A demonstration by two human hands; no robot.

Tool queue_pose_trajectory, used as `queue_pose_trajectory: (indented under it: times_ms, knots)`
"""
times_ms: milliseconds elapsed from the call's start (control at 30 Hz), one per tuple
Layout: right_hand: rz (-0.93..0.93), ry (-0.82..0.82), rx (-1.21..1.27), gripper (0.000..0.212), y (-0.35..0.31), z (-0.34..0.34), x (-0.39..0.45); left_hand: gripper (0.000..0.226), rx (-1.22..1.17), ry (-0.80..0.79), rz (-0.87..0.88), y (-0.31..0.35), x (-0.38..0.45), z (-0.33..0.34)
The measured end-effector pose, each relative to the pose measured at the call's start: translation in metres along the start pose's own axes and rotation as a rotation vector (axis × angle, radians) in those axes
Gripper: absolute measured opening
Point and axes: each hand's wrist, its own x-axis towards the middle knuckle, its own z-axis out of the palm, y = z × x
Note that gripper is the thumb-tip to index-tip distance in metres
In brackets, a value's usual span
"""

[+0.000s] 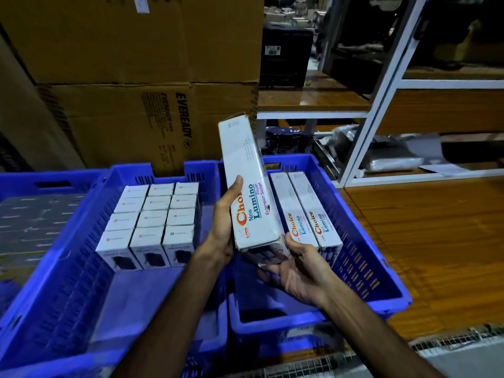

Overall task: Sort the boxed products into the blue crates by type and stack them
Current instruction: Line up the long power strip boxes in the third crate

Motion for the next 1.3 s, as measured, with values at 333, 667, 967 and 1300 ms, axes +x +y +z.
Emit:
queue_pose_trajectory:
  times_ms: [333, 667, 967, 1300]
  knots:
    - [-0.270, 0.213, -0.597, 0.047, -0.019, 0.015, -0.027, 0.092, 0.070, 0.059, 0.042, -0.025, 0.018, 0.006]
    - [-0.449, 0.117, -0.745, 0.034, -0.015, 0.031, -0.043, 0.122, 0.048, 0.101, 0.100, -0.040, 0.023, 0.004]
    - [-0.434, 0.033, -0.757, 0.029, -0.016, 0.018, -0.044, 0.078, 0.041, 0.071, 0.067, -0.051, 0.028, -0.006]
    - [-0.766, 0.274, -1.321, 0.038, -0.051, -0.045, -0.035, 0.056, 0.153, 0.147, -0.123, -0.059, 0.038, -0.009]
